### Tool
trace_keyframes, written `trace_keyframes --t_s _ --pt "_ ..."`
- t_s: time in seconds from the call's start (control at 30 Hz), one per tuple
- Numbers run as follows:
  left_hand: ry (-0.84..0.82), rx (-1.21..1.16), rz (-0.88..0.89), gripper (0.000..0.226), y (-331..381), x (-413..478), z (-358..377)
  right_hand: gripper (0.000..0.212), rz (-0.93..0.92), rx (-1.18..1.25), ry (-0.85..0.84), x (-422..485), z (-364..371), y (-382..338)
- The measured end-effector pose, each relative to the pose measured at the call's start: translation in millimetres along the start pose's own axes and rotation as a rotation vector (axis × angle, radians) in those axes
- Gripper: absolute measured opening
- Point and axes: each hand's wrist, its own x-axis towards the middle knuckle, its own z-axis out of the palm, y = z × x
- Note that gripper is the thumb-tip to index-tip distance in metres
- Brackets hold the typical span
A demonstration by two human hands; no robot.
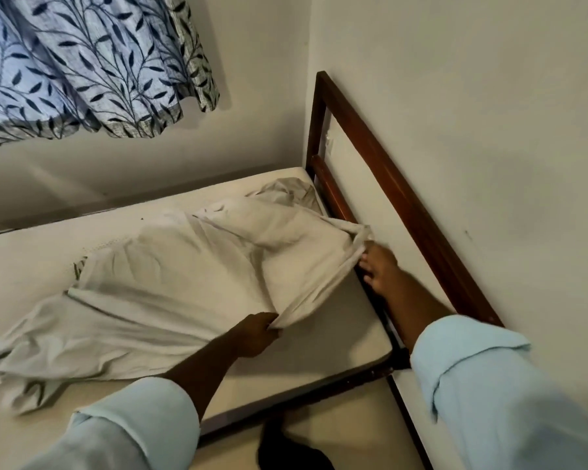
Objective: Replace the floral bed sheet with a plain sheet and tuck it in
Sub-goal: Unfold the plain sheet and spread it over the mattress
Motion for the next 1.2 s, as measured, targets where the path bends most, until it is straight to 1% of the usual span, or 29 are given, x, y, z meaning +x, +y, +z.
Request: trace_keyframes --t_s 0.07,0.13,0.2,0.27,0.3,0.37,0.43,0.5,0.53,0.6,0.63,0.67,0.73,0.77,0.83,0.87,0.9,0.97,1.03,1.1,1.13,1.2 --pt "-0.003 -0.068 0.046 0.035 15 -11 20 0.028 0.057 -0.009 -0.051 -11 -3 52" --pt "-0.049 -0.089 0.075 0.035 29 -21 38 0.033 0.184 -0.013 -0.085 -24 -4 100" --pt "-0.148 -0.032 0.106 0.04 37 -26 55 0.04 0.304 -0.051 -0.122 -30 -8 141" --pt "-0.263 0.023 0.093 0.053 41 -32 71 0.034 0.386 -0.052 -0.109 -33 -13 171" --pt "-0.315 0.021 0.069 0.057 40 -36 80 0.031 0.419 -0.047 -0.108 -36 -15 182" --pt "-0.388 -0.013 0.028 0.051 35 -41 97 0.036 0.499 -0.004 -0.142 -40 -16 199" --pt "-0.413 -0.082 0.005 0.04 29 -46 108 0.053 0.585 0.092 -0.231 -43 -12 215" --pt "-0.403 -0.144 -0.02 0.034 28 -48 112 0.066 0.666 0.164 -0.362 -48 -2 221" --pt "-0.395 -0.169 -0.037 0.034 29 -48 113 0.066 0.699 0.195 -0.419 -52 3 222" --pt "-0.389 -0.182 -0.065 0.042 33 -47 111 0.05 0.7 0.226 -0.482 -59 14 218" --pt "-0.394 -0.176 -0.077 0.046 36 -45 110 0.042 0.665 0.223 -0.46 -58 16 214" --pt "-0.406 -0.161 -0.086 0.048 37 -44 111 0.039 0.608 0.208 -0.41 -54 17 210" --pt "-0.433 -0.136 -0.113 0.05 38 -41 109 0.039 0.495 0.2 -0.302 -41 8 201" --pt "-0.45 -0.136 -0.136 0.052 37 -41 109 0.041 0.469 0.237 -0.26 -33 0 196" --pt "-0.484 -0.152 -0.193 0.066 37 -40 110 0.043 0.436 0.301 -0.203 -20 -19 184" --pt "-0.494 -0.164 -0.215 0.076 38 -40 112 0.041 0.418 0.331 -0.181 -14 -30 179" --pt "-0.515 -0.166 -0.231 0.08 41 -41 112 0.037 0.397 0.364 -0.144 -10 -40 173" --pt "-0.524 -0.133 -0.232 0.074 48 -42 114 0.029 0.301 0.435 -0.063 -6 -58 161" --pt "-0.479 -0.103 -0.187 0.064 56 -42 114 0.027 0.211 0.38 0.092 -10 -75 155" --pt "-0.455 -0.036 -0.14 0.06 63 -40 113 0.034 0.179 0.238 0.282 -16 -89 165" --pt "-0.457 0.018 -0.126 0.06 66 -37 112 0.036 0.177 0.207 0.377 -23 -97 173" --pt "-0.445 0.1 -0.113 0.063 67 -35 112 0.037 0.192 0.207 0.494 -32 -111 199"
